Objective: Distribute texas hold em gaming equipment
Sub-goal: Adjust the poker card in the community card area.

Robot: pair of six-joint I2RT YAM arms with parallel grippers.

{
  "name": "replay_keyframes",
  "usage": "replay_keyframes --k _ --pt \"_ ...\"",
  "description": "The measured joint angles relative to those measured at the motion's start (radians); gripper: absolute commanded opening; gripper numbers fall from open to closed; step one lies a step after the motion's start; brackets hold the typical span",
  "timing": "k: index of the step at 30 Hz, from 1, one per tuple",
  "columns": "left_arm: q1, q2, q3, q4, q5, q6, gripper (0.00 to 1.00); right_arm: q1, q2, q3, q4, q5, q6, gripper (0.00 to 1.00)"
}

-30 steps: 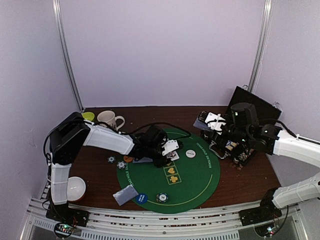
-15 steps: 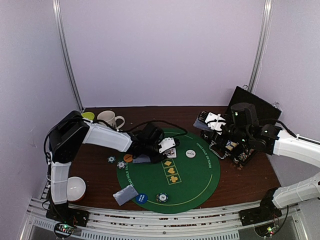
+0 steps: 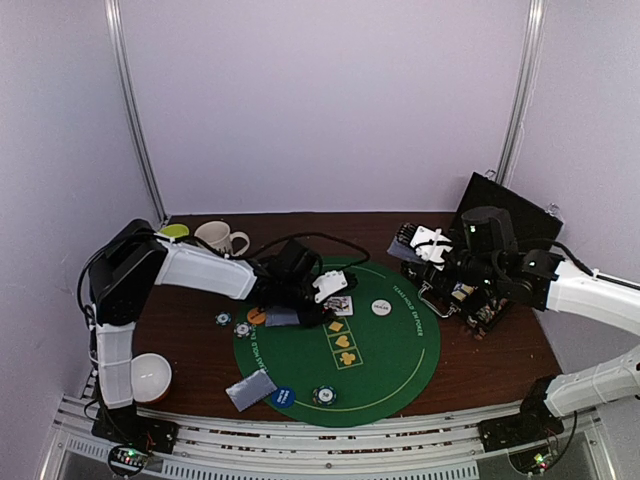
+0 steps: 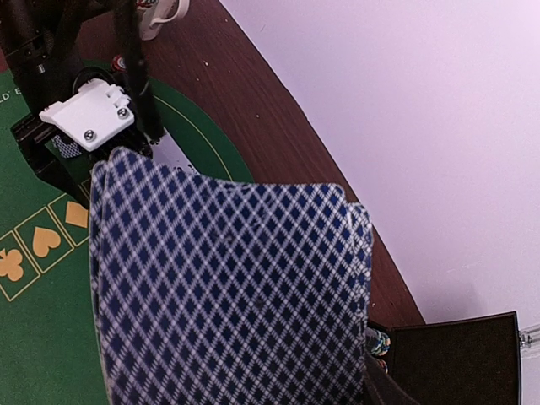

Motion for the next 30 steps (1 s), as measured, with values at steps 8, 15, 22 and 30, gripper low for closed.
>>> replay_keyframes --k 8,15,22,30 --pt "0.000 0.099 0.254 0.008 -0.053 -0.148 0.71 -0.018 -0.030 -0.027 0.001 0.012 0.010 0.47" --pt "-0.039 0.223 0.370 -0.048 -0.207 -0.264 0.74 -0.032 -0.051 -0.037 0.001 0.013 0.015 0.47" --pt "-0.086 0.310 0.463 -0.151 -0.317 -0.322 0.72 -0.034 -0.056 -0.037 0.000 0.013 0.015 0.47" --pt "-0.092 0.311 0.481 -0.222 -0.457 -0.353 0.72 -0.034 -0.074 -0.037 0.000 0.015 0.018 0.47"
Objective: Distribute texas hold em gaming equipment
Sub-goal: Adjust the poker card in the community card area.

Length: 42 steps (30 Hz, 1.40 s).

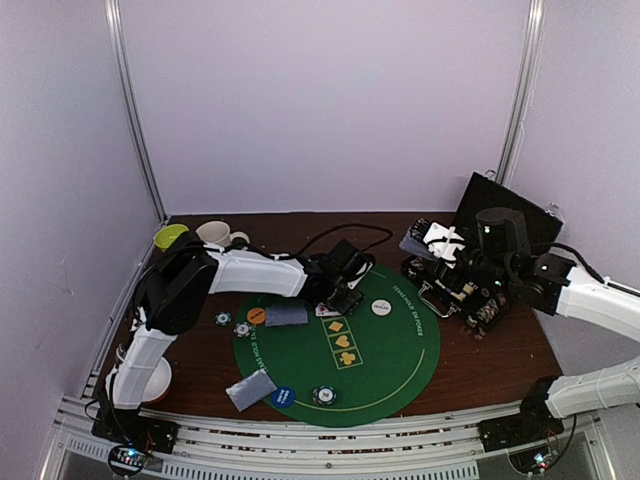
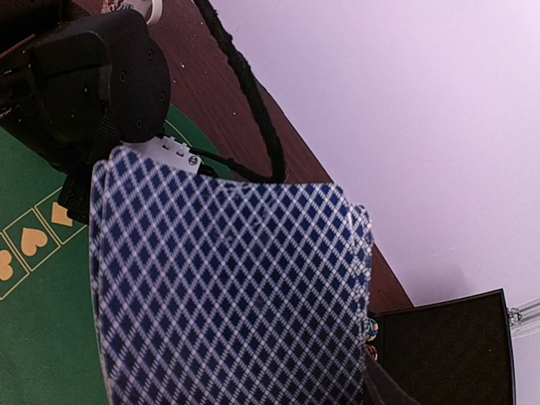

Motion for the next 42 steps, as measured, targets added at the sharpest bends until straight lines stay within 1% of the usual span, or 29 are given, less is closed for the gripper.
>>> replay_keyframes --k 12,17,23,28,30,32,37,39,42 --pt "-0.002 0.000 0.000 -0.006 -0.064 -0.007 0.71 0.000 -0.002 0.000 -0.001 0.003 0.000 0.47" --pt "0.000 -0.010 -0.024 0.017 -0.054 0.003 0.71 0.000 -0.002 0.000 -0.007 0.003 0.000 0.47" --pt "0.008 -0.127 -0.187 0.119 0.077 0.063 0.72 0.000 -0.002 0.000 -0.006 0.003 0.000 0.47" --pt "0.010 -0.289 -0.340 0.216 0.229 0.130 0.72 0.000 -0.002 -0.001 -0.006 0.002 -0.001 0.47" --pt "0.011 -0.346 -0.383 0.216 0.295 0.169 0.71 0.000 -0.002 -0.001 -0.006 0.002 -0.003 0.47" --pt "0.011 -0.364 -0.387 0.194 0.346 0.216 0.71 0.000 -0.002 -0.001 -0.006 0.002 -0.003 0.47" --pt "0.013 -0.355 -0.417 0.126 0.350 0.329 0.74 0.000 -0.002 -0.001 -0.007 0.002 -0.003 0.47" --pt "0.017 -0.342 -0.428 0.098 0.330 0.372 0.72 0.000 -0.002 -0.001 -0.007 0.002 -0.003 0.47" --pt "0.027 -0.294 -0.404 0.068 0.284 0.407 0.60 0.000 0.000 -0.001 -0.007 0.002 -0.003 0.47"
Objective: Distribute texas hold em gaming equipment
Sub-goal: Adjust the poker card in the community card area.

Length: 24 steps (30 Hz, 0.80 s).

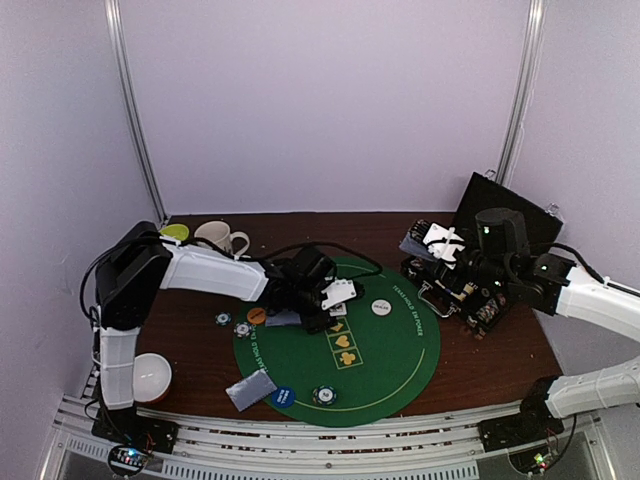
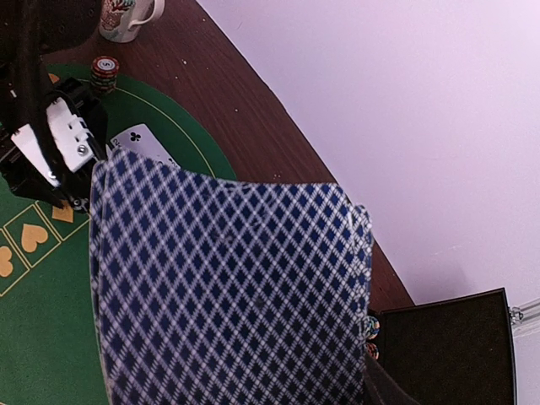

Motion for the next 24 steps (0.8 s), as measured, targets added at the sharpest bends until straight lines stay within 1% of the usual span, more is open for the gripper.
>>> replay_keyframes --k 2,5,9,17,24 --pt "0.008 0.046 0.040 -0.014 -0.024 0.009 0.55 0.000 0.001 0.000 0.000 0.000 0.000 0.47" --pt "0.013 0.069 0.087 -0.022 -0.057 0.026 0.55 0.000 0.001 0.000 -0.001 0.000 0.000 0.47" --pt "0.020 0.091 0.105 -0.021 -0.086 0.034 0.53 0.000 0.001 0.000 -0.002 0.000 0.000 0.47" --pt "0.023 0.101 0.114 -0.015 -0.134 0.037 0.53 0.000 0.001 0.000 -0.002 0.000 0.000 0.47" --pt "0.024 0.099 0.113 -0.010 -0.121 0.037 0.56 0.000 0.001 0.000 -0.005 0.000 0.000 0.47"
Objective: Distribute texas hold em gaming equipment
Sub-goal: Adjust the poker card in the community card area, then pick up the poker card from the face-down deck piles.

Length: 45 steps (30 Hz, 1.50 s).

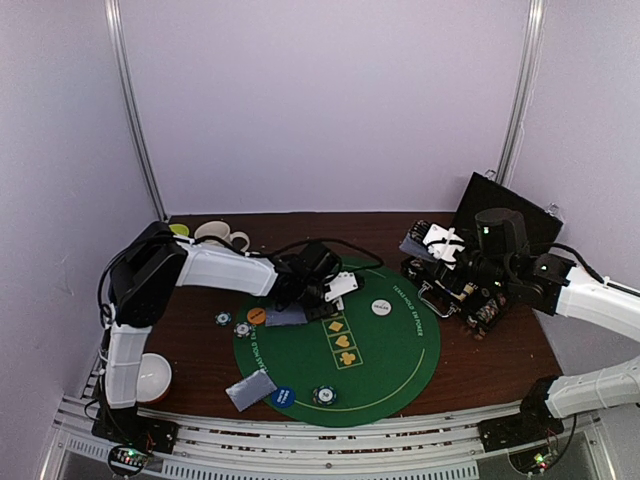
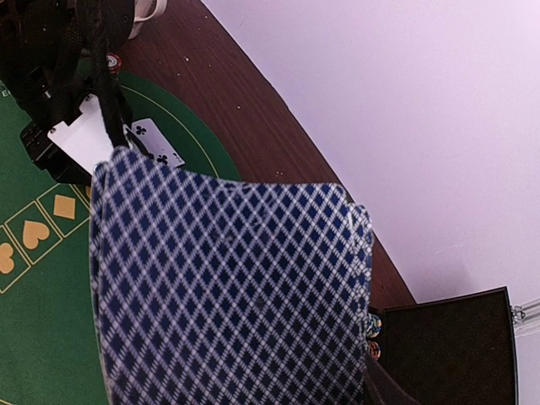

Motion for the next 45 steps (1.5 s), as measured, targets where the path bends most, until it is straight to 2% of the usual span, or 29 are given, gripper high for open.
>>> replay_keyframes --k 6,10,16,20,25,29,35,43,45 --pt "0.011 -0.102 -0.072 0.027 0.126 -0.038 0.61 0.000 0.000 0.001 -0.024 -0.023 0.000 0.47" --pt "0.019 -0.232 -0.073 0.054 0.267 -0.134 0.67 0.000 0.002 0.003 -0.031 -0.042 -0.001 0.47" --pt "0.098 -0.364 -0.023 0.098 0.531 -0.426 0.80 0.014 0.035 0.009 -0.024 -0.074 0.002 0.47" --pt "0.156 -0.369 -0.010 0.111 0.695 -0.599 0.98 0.046 0.073 0.012 0.002 -0.087 0.004 0.47" --pt "0.154 -0.361 -0.017 0.145 0.879 -0.761 0.98 0.103 0.143 0.035 0.043 -0.090 0.004 0.47" --pt "0.142 -0.355 -0.018 0.164 0.934 -0.818 0.94 0.129 0.190 0.055 0.072 -0.091 0.004 0.47" --pt "0.135 -0.312 -0.018 0.174 0.950 -0.862 0.79 0.159 0.234 0.077 0.103 -0.091 0.003 0.47" --pt "0.134 -0.262 -0.017 0.147 0.935 -0.874 0.75 0.188 0.259 0.092 0.124 -0.090 0.003 0.47" --pt "0.134 -0.262 -0.016 0.145 0.935 -0.873 0.71 0.193 0.266 0.092 0.127 -0.089 0.003 0.47"
